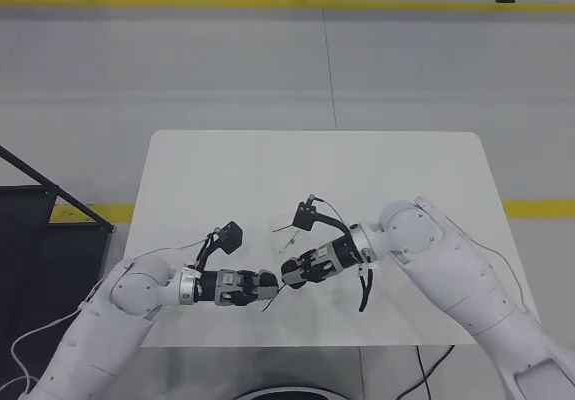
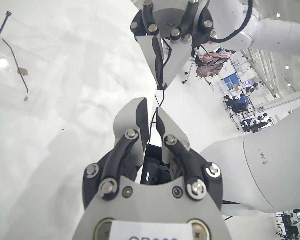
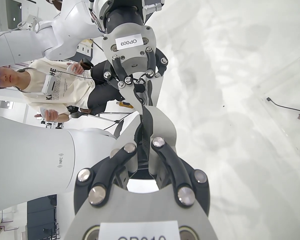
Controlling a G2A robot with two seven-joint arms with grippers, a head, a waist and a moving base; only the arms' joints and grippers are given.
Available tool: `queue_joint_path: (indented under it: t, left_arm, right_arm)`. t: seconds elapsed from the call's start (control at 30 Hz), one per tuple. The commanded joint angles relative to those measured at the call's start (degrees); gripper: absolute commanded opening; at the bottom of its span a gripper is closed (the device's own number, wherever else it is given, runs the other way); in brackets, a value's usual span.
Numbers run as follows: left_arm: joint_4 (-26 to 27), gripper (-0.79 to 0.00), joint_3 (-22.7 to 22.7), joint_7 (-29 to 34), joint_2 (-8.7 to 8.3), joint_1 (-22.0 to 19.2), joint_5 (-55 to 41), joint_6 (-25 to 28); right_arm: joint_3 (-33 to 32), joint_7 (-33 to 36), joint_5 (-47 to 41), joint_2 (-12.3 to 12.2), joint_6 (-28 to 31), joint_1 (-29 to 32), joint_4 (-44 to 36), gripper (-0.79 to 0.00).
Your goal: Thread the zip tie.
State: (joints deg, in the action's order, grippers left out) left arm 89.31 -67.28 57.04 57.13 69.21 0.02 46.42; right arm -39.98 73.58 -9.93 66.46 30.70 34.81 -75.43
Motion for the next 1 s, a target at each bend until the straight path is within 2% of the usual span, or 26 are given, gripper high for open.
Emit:
queue_joint_path:
  t: [0.0, 0.4, 0.53, 0.57, 0.8, 0.97]
  left_arm:
    - [-0.2, -0.545, 0.06, -0.15, -0.09, -0.06, -0.15, 0.14]
    - [-0.55, -0.542, 0.84, -0.72, -0.59, -0.4, -0.79, 0.93]
    - [-0.64, -0.517, 1.25, -0.79, -0.73, -0.65, -0.73, 1.09]
    - [-0.63, -0.526, 1.36, -0.82, -0.76, -0.71, -0.79, 1.17]
    - [-0.99, -0.785, 2.02, -1.52, -0.93, -1.08, -0.76, 0.94]
    - [-1.2, -0.785, 2.45, -1.97, -1.06, -1.31, -0.58, 0.94]
  right_arm:
    - [0.09, -0.01, -0.06, 0.02, 0.01, -0.1, 0.1, -0.785]
    - [0.8, 0.23, -0.62, 0.32, -0.23, -0.71, 0.51, -0.785]
    - [1.0, 0.29, -0.71, 0.47, -0.29, -0.94, 0.63, -0.785]
    - [1.07, 0.34, -0.78, 0.51, -0.35, -0.98, 0.7, -0.785]
    - [1.34, 0.36, -0.81, 0.67, -0.36, -1.26, 0.99, -0.785]
    - [1.48, 0.48, -0.81, 0.72, -0.48, -1.38, 1.07, -0.785]
